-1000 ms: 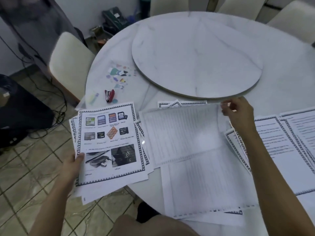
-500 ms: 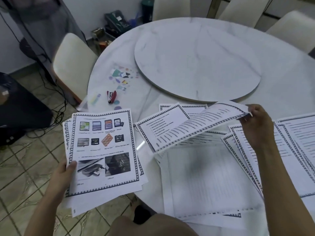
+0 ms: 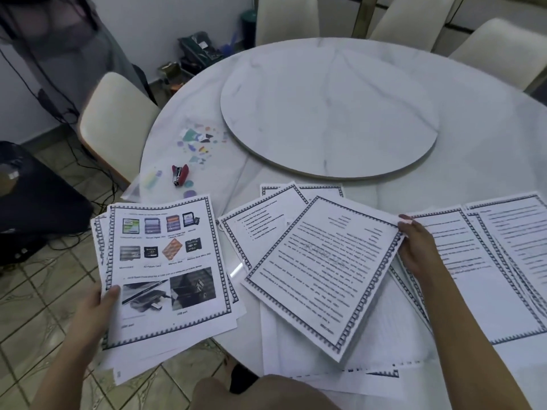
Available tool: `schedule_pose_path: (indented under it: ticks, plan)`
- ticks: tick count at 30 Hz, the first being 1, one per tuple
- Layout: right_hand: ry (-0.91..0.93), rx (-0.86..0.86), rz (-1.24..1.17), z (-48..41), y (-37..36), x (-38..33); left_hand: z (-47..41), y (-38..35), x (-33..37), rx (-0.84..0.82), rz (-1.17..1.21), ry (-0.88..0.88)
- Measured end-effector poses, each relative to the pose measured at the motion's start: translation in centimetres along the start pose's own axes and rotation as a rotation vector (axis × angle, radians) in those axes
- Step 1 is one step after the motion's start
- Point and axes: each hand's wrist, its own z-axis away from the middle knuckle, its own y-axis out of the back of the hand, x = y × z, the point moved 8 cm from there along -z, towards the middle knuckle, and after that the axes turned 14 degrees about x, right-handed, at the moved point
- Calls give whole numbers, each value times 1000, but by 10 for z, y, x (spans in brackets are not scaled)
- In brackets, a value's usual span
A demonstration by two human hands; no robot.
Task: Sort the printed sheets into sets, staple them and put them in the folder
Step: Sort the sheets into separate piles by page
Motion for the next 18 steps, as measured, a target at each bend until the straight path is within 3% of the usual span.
schedule_pose_path:
  ticks: [5, 9, 13, 18]
  plan:
    - [-91, 49, 103, -5, 7, 14, -1, 5, 5, 46, 0, 5]
    - [-190, -31, 145, -2, 6, 31, -15, 23, -3, 81, -29, -7]
    - [-174, -61, 167, -1, 8, 32, -44, 39, -29, 38, -51, -83]
    - [-114, -93, 206, 4, 7, 27, -26, 35, -2, -7, -61, -97]
